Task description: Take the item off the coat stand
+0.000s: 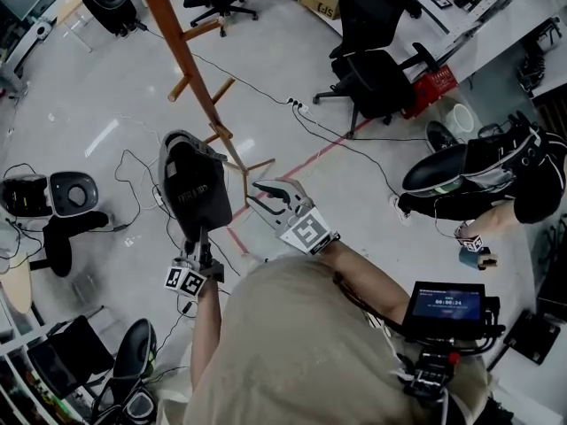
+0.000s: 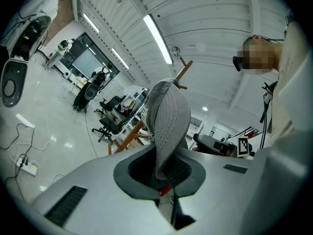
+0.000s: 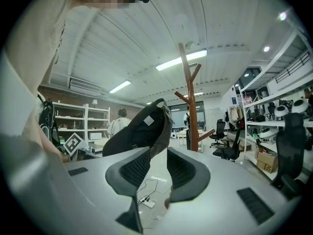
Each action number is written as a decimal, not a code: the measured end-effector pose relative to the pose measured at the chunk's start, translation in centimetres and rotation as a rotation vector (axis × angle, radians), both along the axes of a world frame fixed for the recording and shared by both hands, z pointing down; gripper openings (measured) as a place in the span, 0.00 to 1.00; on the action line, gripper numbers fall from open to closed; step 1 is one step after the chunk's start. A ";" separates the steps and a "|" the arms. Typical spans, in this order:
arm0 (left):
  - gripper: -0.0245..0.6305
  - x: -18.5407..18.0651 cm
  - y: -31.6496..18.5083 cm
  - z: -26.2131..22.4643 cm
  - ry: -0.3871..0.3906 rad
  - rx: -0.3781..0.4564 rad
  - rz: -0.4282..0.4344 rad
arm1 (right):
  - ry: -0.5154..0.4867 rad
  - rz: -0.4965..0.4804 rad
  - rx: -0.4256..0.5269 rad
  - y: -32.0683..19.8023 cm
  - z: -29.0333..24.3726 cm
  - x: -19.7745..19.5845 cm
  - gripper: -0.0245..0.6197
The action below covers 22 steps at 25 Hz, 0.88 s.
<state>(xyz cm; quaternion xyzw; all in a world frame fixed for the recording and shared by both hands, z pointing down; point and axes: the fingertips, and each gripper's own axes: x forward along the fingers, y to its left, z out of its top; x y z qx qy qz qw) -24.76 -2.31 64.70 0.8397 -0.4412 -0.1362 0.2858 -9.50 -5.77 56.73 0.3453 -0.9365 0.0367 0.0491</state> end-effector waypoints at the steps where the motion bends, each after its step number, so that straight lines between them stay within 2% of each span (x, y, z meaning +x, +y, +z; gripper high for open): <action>1: 0.09 0.2 0.1 0.0 0.001 0.000 0.003 | -0.001 0.001 -0.002 0.1 0.0 0.1 0.21; 16: 0.09 1.3 1.0 -0.2 -0.002 -0.006 0.011 | 0.013 0.009 -0.011 0.7 -0.3 1.1 0.21; 22: 0.09 2.8 0.5 -0.4 -0.006 -0.006 0.031 | 0.020 0.008 -0.011 0.5 -0.3 2.2 0.21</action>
